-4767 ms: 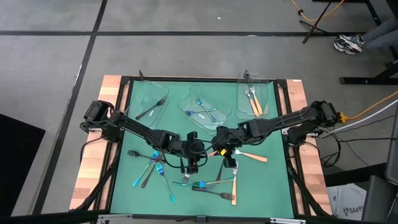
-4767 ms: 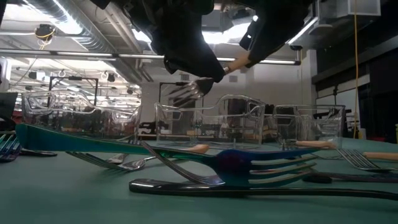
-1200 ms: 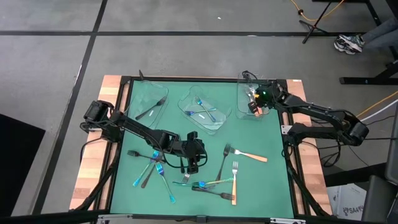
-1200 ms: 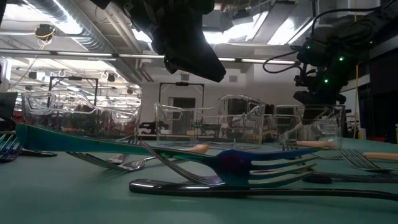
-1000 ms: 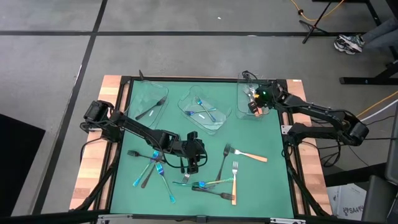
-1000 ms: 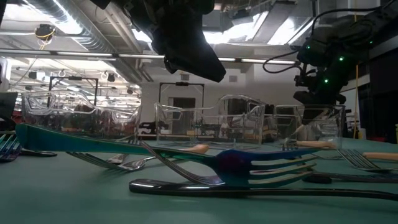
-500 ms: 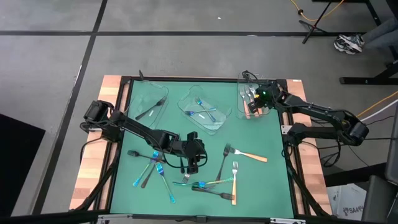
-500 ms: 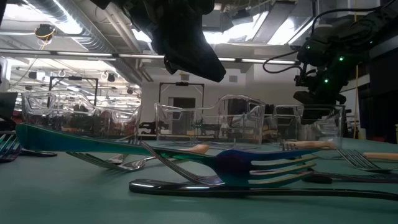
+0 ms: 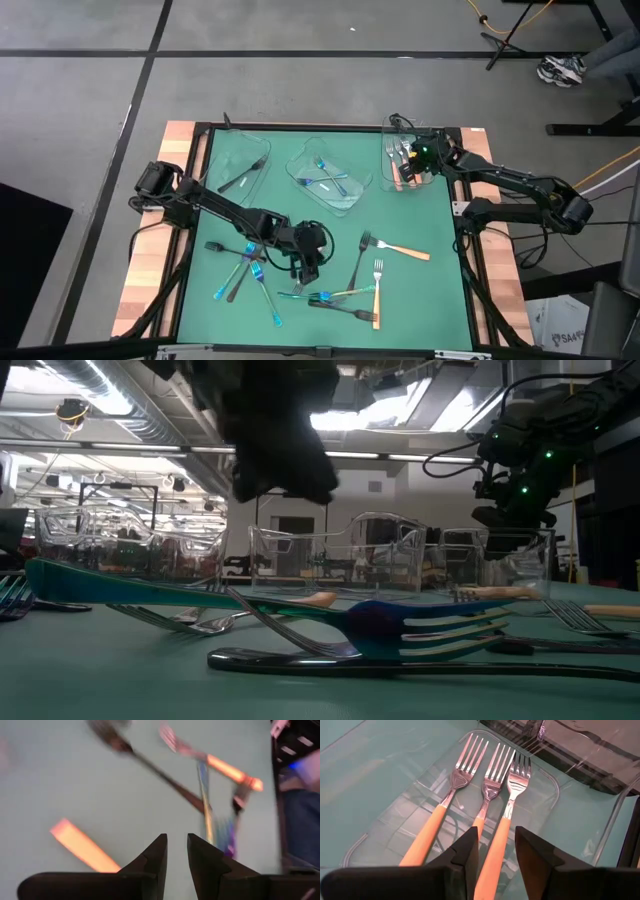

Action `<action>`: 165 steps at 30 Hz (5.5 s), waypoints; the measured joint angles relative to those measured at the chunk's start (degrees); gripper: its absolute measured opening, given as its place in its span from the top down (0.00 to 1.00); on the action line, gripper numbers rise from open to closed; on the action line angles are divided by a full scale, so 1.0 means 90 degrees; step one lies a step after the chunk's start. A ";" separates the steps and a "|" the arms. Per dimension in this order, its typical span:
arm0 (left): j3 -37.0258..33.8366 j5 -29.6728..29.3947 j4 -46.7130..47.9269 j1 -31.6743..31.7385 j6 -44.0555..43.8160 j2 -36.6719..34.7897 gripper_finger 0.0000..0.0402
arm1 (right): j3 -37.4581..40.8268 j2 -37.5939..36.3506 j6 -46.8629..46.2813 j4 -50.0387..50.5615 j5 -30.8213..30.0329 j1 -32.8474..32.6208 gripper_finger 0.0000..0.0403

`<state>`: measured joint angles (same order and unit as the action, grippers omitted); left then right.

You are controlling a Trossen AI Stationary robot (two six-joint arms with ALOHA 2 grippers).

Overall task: Sort silverware by color (type)
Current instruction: Put the blue fork into the center transparent bin

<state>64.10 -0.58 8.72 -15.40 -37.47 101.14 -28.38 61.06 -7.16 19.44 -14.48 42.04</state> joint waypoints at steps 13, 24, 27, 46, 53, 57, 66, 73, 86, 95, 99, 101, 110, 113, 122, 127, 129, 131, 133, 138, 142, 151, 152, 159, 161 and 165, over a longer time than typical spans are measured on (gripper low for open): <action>-0.0002 0.2217 0.0982 -0.0362 -0.3281 0.0000 0.83 | 0.0000 0.0000 0.0000 0.0005 0.0000 -0.0001 0.71; -0.0002 0.2342 0.1470 -0.1295 -0.6167 0.0000 0.83 | 0.0000 0.0000 0.0000 0.0010 0.0000 0.0000 0.71; -0.0002 0.2280 0.1988 -0.1536 -0.6805 0.0000 0.83 | 0.0000 0.0000 0.0000 0.0010 0.0002 0.0000 0.71; -0.0002 0.0146 0.3486 -0.2127 -0.9441 0.0000 0.83 | -0.0002 0.0000 0.0002 0.0012 0.0002 0.0000 0.71; -0.0002 0.0134 0.3464 -0.2125 -0.9769 0.0199 0.83 | -0.0005 0.0000 0.0001 0.0015 0.0006 -0.0002 0.71; -0.0002 0.0144 0.3484 -0.2130 -0.9807 0.0359 0.83 | -0.0007 0.0002 0.0000 0.0017 0.0012 -0.0002 0.71; 0.0000 0.0074 0.3484 -0.2125 -0.9824 0.0562 0.83 | -0.0007 0.0002 0.0001 0.0018 0.0017 -0.0002 0.71; 0.0005 0.0073 0.3486 -0.2125 -0.9796 0.0600 0.83 | -0.0007 0.0002 0.0002 0.0017 0.0017 -0.0002 0.71; 0.0005 0.0086 0.3510 -0.2130 -0.9765 0.0610 0.97 | -0.0007 0.0002 0.0004 0.0005 0.0022 -0.0002 0.71; -0.0012 0.0064 0.3498 -0.2130 -0.9398 0.0531 0.98 | -0.0353 0.0002 0.0019 0.0177 0.0044 -0.0002 0.71; -0.0027 -0.0271 0.3476 -0.2147 -0.9143 0.0319 0.98 | -0.0750 0.0002 0.0019 0.0334 0.0041 -0.0002 0.71; -0.0024 -0.0343 0.3485 -0.2164 -0.8987 0.0177 0.98 | -0.0929 0.0000 0.0019 0.0352 0.0079 -0.0002 0.71; -0.0019 -0.0634 0.3472 -0.2183 -0.8470 -0.0516 0.98 | -0.1601 0.0000 0.0007 0.0334 0.1849 -0.0002 0.71; -0.0016 -0.1209 0.3407 -0.2169 -0.8428 -0.0736 0.98 | -0.1666 0.0000 0.0002 0.0294 0.2764 -0.0007 0.71; -0.0010 -0.3016 0.3314 -0.1748 -0.7901 -0.0821 0.98 | -0.1666 0.0000 -0.0129 0.0119 0.4845 -0.0010 0.71; -0.0007 -0.3784 0.2897 -0.1302 -0.6997 -0.0818 0.98 | -0.1666 0.0000 -0.0396 0.0115 0.4931 -0.0278 0.71; -0.0007 -0.3961 0.2693 -0.1088 -0.6578 -0.0820 0.98 | -0.1666 0.0000 -0.0398 0.0080 0.4931 -0.0526 0.71; -0.0007 -0.4109 0.2457 -0.0860 -0.6134 -0.0820 0.98 | -0.1666 0.0000 -0.0400 0.0022 0.4857 -0.0843 0.71; -0.0007 -0.4292 0.2181 -0.0650 -0.5684 -0.0821 0.98 | -0.1666 0.0000 -0.0411 -0.0065 0.4669 -0.1213 0.71; -0.0007 -0.4500 0.1295 -0.0168 -0.4488 -0.0819 0.98 | -0.1666 0.0000 -0.0413 -0.0454 0.4061 -0.2182 0.71; -0.0007 -0.4507 0.0585 0.0123 -0.3655 -0.0821 0.98 | -0.1666 0.0000 -0.0411 -0.0883 0.3500 -0.2948 0.71; -0.0007 -0.4517 -0.0530 0.0489 -0.2515 -0.0821 0.98 | -0.1666 0.0033 -0.0500 -0.1770 0.2108 -0.4300 0.71; -0.0007 -0.4525 -0.0622 0.0508 -0.2428 -0.0821 0.98 | -0.1666 0.0063 -0.0582 -0.1886 0.1966 -0.4410 0.71; 0.0000 -0.4546 -0.1111 0.0583 -0.1976 -0.0821 0.98 | -0.1666 0.0616 -0.0730 -0.2618 0.1273 -0.5046 0.71; 0.0000 -0.4583 -0.1118 0.0585 -0.1948 -0.0821 0.98 | -0.1666 0.0859 -0.0727 -0.2870 0.1247 -0.5188 0.71; 0.0000 -0.4628 -0.1153 0.0585 -0.1933 -0.0821 0.97 | -0.1666 0.1388 -0.0724 -0.3424 0.1067 -0.5382 0.71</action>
<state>64.10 -42.23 -1.66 -10.13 -54.87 93.76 -43.38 73.55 -13.67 -11.37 -4.88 -6.40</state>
